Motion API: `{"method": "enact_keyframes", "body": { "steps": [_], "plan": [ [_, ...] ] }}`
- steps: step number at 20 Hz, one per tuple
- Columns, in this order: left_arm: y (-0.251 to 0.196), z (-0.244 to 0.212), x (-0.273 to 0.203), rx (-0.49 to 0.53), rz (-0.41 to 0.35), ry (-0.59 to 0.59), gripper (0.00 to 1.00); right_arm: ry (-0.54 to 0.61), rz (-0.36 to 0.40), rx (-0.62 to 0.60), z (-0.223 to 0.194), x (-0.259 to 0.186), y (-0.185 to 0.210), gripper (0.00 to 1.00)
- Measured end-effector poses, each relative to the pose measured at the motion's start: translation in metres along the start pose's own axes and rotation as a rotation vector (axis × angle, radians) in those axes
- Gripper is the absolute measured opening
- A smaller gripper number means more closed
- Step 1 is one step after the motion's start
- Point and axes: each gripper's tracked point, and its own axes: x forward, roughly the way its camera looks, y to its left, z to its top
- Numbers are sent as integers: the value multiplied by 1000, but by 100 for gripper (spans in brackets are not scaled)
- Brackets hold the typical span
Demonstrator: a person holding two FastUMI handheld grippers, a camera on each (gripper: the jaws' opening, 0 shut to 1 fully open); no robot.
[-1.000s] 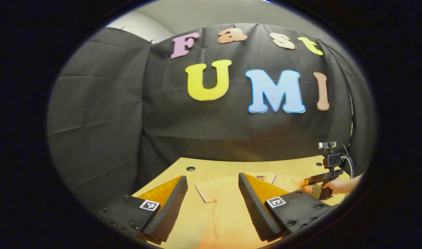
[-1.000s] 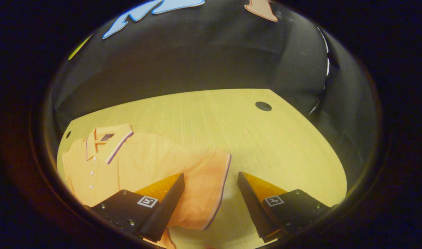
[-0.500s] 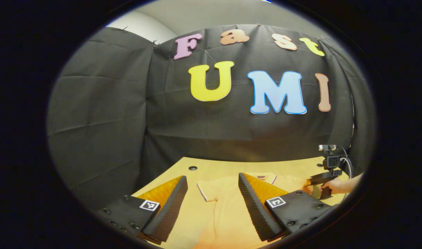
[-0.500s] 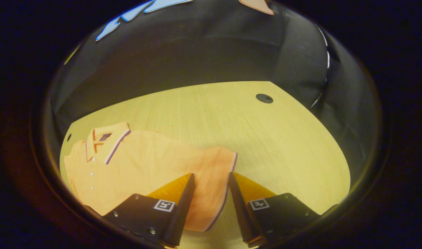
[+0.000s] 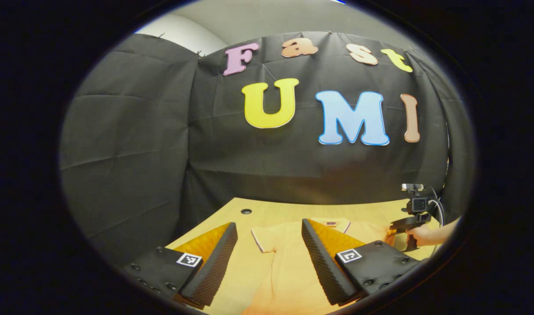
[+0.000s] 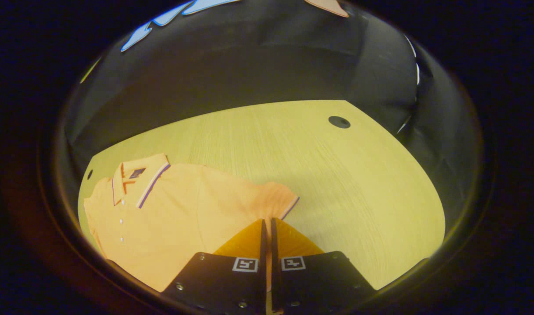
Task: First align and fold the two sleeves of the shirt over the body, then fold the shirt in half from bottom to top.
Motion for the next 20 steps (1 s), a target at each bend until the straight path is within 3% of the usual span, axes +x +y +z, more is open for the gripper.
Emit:
{"method": "enact_keyframes", "body": {
  "steps": [3, 4, 11, 20],
  "plan": [
    [7, -3, -2, -2, 13, 4, 92, -49, 16, -38, 10, -14, 8, 5],
    [10, -2, -3, -1, 17, 2, 100, -72, 34, -47, 15, -20, 13, 5],
    [24, -3, 7, -26, -4, -12, 100, -183, 135, -99, 43, -57, 61, 5],
    [44, 1, 39, -13, -62, -27, 100, -127, 179, -169, 17, -58, 120, 5]
  ]
}}
